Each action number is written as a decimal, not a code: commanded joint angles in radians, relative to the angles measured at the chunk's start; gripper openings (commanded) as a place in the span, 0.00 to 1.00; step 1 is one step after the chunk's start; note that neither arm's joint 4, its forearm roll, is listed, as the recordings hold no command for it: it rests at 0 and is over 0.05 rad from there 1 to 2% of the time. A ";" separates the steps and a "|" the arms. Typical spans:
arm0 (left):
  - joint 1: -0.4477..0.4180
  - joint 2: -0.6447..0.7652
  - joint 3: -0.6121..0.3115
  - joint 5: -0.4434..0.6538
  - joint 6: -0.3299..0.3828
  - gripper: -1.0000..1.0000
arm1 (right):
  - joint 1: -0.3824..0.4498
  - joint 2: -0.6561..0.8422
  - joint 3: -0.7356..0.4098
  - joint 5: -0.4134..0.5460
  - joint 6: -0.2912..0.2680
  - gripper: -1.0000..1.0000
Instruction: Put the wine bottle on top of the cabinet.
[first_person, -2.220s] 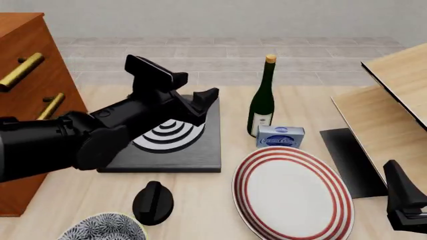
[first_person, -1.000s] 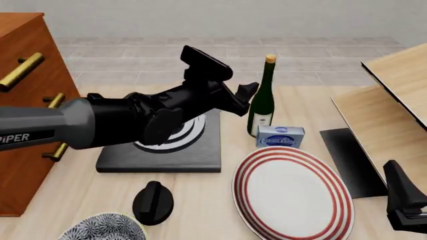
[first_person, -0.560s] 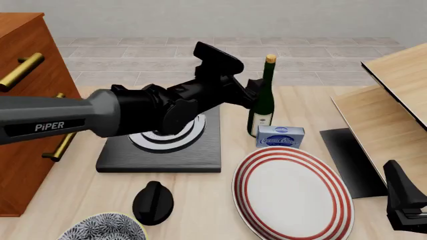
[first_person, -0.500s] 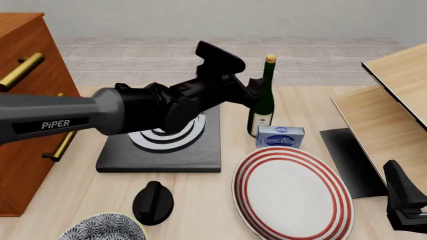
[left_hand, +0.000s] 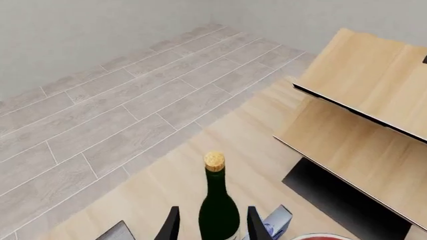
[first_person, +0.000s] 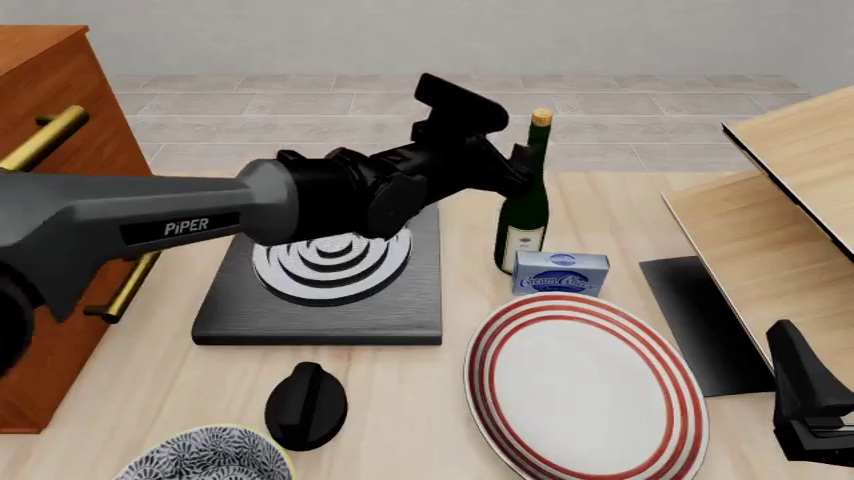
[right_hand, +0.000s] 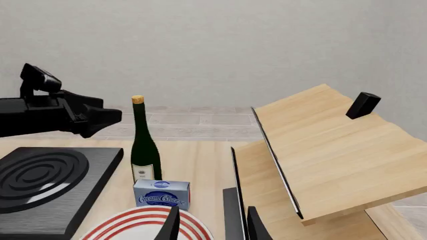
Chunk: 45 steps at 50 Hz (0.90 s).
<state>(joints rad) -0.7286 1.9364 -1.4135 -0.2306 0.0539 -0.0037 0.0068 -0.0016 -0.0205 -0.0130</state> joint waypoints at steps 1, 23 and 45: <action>-0.002 0.044 -0.063 0.030 -0.004 1.00 | 0.000 -0.002 -0.001 0.003 0.000 1.00; 0.011 0.111 -0.170 0.088 -0.020 1.00 | 0.000 0.004 0.000 -0.005 0.000 1.00; 0.000 0.176 -0.276 0.181 -0.004 1.00 | 0.001 0.003 0.000 -0.002 0.000 1.00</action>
<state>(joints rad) -0.7187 2.0876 -1.6504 -0.0814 0.0450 -0.0032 0.0095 -0.0019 -0.0230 -0.0132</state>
